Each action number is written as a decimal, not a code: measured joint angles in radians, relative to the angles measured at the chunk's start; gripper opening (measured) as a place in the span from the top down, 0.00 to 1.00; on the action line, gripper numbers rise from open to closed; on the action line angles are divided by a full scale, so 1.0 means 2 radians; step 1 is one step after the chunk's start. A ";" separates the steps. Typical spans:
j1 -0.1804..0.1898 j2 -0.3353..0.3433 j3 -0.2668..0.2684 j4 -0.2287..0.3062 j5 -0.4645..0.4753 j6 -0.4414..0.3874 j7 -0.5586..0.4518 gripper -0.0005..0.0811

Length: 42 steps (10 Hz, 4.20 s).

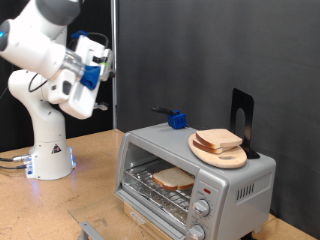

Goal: Make a piece of toast with the oven

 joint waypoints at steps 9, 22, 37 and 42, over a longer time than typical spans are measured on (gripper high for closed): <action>-0.031 0.081 -0.030 0.004 -0.047 0.074 -0.037 0.00; -0.045 0.310 -0.043 0.083 -0.068 0.266 -0.109 0.00; -0.034 0.375 0.020 0.056 -0.058 0.221 -0.147 0.00; -0.044 0.307 0.019 0.045 -0.040 0.132 -0.120 0.00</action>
